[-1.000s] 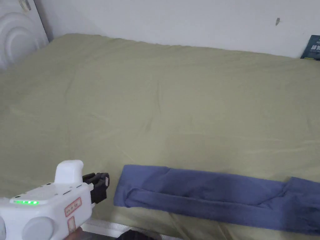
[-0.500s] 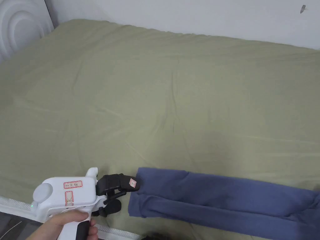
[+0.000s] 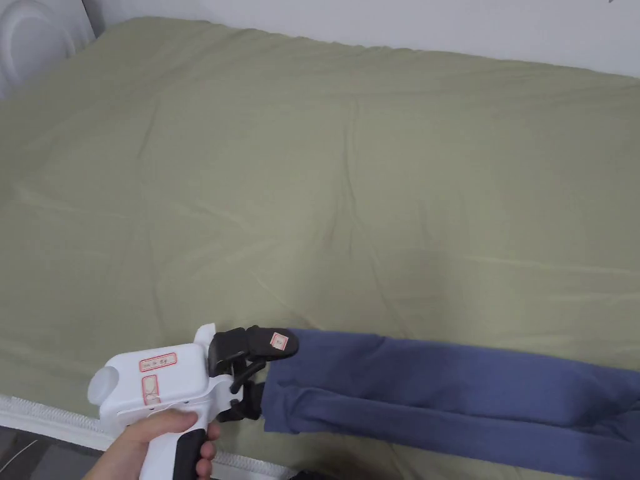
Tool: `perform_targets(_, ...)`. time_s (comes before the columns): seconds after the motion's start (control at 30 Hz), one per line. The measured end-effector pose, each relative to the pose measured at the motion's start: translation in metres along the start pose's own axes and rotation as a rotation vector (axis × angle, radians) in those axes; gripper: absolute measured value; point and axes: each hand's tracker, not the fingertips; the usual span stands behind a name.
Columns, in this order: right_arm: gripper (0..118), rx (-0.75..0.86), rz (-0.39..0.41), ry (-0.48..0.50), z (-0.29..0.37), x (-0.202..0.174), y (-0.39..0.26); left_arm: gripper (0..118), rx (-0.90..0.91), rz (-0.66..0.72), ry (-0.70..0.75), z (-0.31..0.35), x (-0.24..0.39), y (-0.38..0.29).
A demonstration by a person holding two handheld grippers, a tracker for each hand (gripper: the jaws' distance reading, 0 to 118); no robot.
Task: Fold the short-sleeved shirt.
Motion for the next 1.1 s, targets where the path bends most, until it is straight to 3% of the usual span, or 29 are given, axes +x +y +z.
perform_targets(0.1, 3, 0.0, -0.017, 0.0, 0.003, 0.004, -0.002, 117, -0.026, -0.071, 0.028, -0.019, 0.007, 0.002)
perform_targets(0.13, 3, 0.0, -0.023, -0.002, 0.003, 0.006, -0.002, 99, -0.036, -0.103, 0.05, -0.024, 0.012, 0.001)
perform_targets(0.2, 3, 0.003, -0.032, -0.009, 0.006, 0.01, -0.004, 3, -0.03, -0.164, 0.227, -0.029, 0.02, 0.002)
perform_targets(0.27, 3, 0.005, -0.039, -0.013, 0.009, 0.014, -0.005, 2, -0.001, -0.178, 0.499, -0.034, 0.012, 0.003)
perform_targets(0.3, 3, 0.007, -0.042, -0.014, 0.01, 0.016, -0.005, 1, -0.072, -0.124, 0.354, -0.032, 0.009, 0.001)
perform_targets(0.33, 3, 0.009, -0.046, -0.016, 0.011, 0.017, -0.006, 1, -0.029, -0.147, 0.293, -0.03, 0.011, 0.004)
perform_targets(0.37, 3, 0.011, -0.049, -0.02, 0.012, 0.019, -0.006, 1, 0.015, -0.189, 0.425, -0.019, 0.022, 0.0)
perform_targets(0.47, 3, 0.021, -0.061, -0.023, 0.015, 0.023, -0.008, 1, 0.1, -0.246, 0.523, -0.006, 0.045, -0.001)
perform_targets(0.6, 3, 0.036, -0.065, -0.021, 0.019, 0.025, -0.009, 1, 0.219, -0.46, 0.833, 0.001, 0.093, -0.003)
perform_targets(0.67, 3, 0.046, -0.067, -0.014, 0.021, 0.025, -0.011, 1, 0.247, -0.476, 0.896, 0.005, 0.112, -0.008)
perform_targets(0.8, 3, 0.057, -0.065, 0.008, 0.023, 0.023, -0.014, 1, 0.218, -0.482, 0.89, 0.001, 0.14, -0.023)
perform_targets(0.9, 3, 0.074, -0.073, 0.023, 0.026, 0.025, -0.016, 1, 0.214, -0.589, 0.885, -0.018, 0.175, -0.051)
perform_targets(1.1, 3, 0.111, -0.053, 0.029, 0.033, 0.029, -0.023, 1, 0.121, -0.675, 0.786, -0.102, 0.203, -0.093)
